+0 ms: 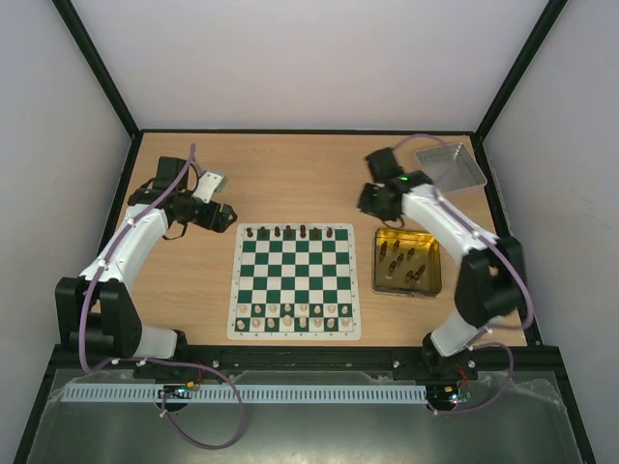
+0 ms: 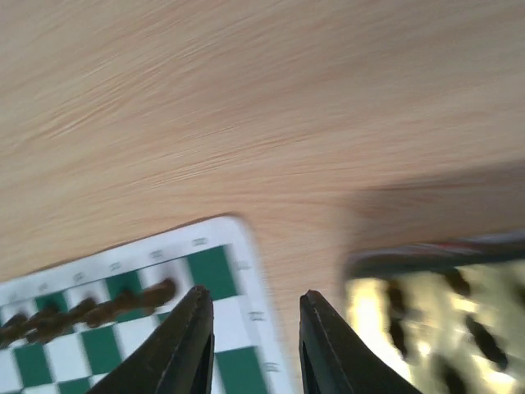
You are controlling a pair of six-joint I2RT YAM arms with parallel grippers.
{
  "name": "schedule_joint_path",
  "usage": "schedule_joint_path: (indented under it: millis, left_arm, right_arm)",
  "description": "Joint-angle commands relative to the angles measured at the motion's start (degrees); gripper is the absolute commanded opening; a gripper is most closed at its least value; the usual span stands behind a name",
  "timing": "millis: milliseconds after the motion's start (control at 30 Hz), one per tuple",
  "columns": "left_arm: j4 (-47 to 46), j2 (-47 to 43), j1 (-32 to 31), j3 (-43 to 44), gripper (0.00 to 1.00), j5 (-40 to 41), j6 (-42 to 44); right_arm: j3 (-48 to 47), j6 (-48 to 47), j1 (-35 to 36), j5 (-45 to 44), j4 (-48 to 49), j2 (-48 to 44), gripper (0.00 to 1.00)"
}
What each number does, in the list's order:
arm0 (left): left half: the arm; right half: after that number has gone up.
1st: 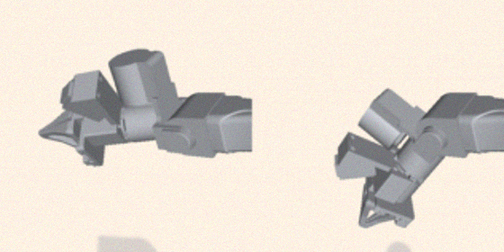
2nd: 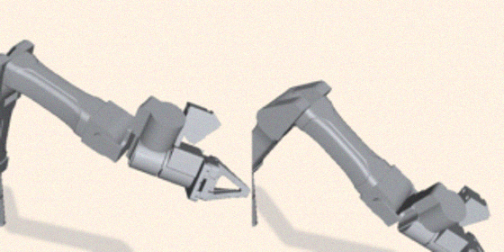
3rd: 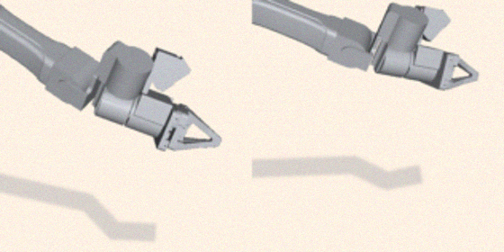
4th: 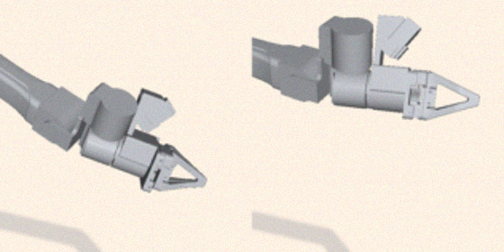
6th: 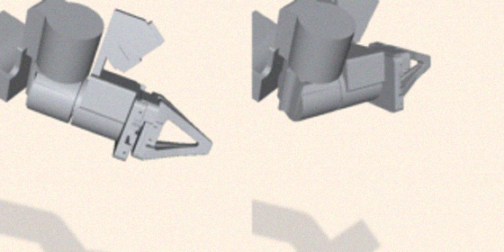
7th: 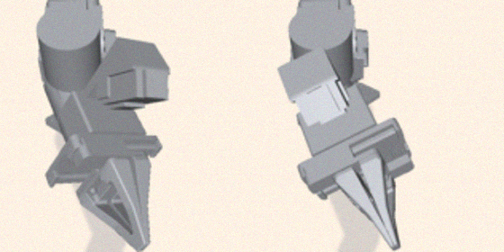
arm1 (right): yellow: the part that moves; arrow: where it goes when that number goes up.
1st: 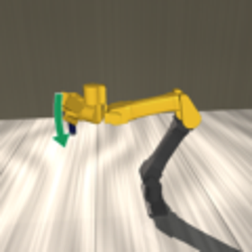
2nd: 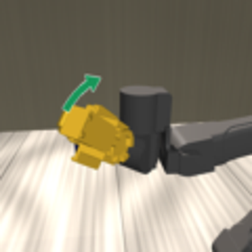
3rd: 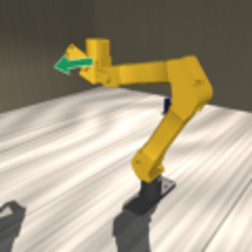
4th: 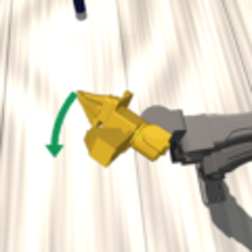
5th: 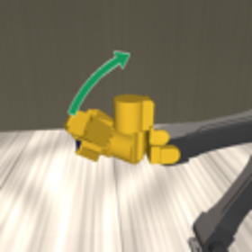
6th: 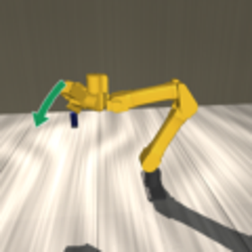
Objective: Set up the chess pieces on the board
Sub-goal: Place the chess piece on the chessboard, then pick up the chess piece from the storage box.
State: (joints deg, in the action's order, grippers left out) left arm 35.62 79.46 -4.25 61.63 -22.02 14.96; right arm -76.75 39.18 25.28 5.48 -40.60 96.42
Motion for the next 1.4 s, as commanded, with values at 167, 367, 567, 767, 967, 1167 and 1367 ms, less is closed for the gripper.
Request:
schedule_joint_path:
  millis: [167, 367, 567, 767, 967, 1167, 1367]
  left_arm:
    - [0.16, -0.60, -0.54, -0.28, 0.88, -0.13, 0.16]
    - [0.15, -0.52, -0.76, -0.27, 0.88, -0.08, -0.08]
    - [0.32, -0.83, -0.76, -0.28, 0.88, 0.26, -0.35]
    - [0.20, -1.18, -0.76, -0.48, 0.88, 0.67, -0.46]
    - [0.11, -0.80, -0.76, -0.45, 0.88, 0.84, -0.46]
    - [0.06, -0.56, -0.76, -0.54, 0.88, 0.90, -0.46]
    - [-0.02, -0.45, -0.76, -0.49, 0.88, 0.97, -0.47]
  right_arm:
    - [24.96, 1.75, -15.26, -4.31, -4.23, -20.64, 0.27]
    - [32.59, 1.78, -18.78, -2.37, -4.95, -26.59, 0.27]
    - [36.84, 2.34, -19.28, 0.14, -4.38, -28.96, 0.27]
    - [37.74, 2.97, -19.34, 0.66, -3.83, -28.58, 0.26]
    - [37.77, 2.95, -19.70, -0.08, -2.90, -27.60, 0.26]
    - [38.05, 2.61, -20.74, 0.71, -1.50, -26.04, 0.25]
    - [38.30, 2.57, -21.06, 1.22, -0.27, -24.63, 0.22]
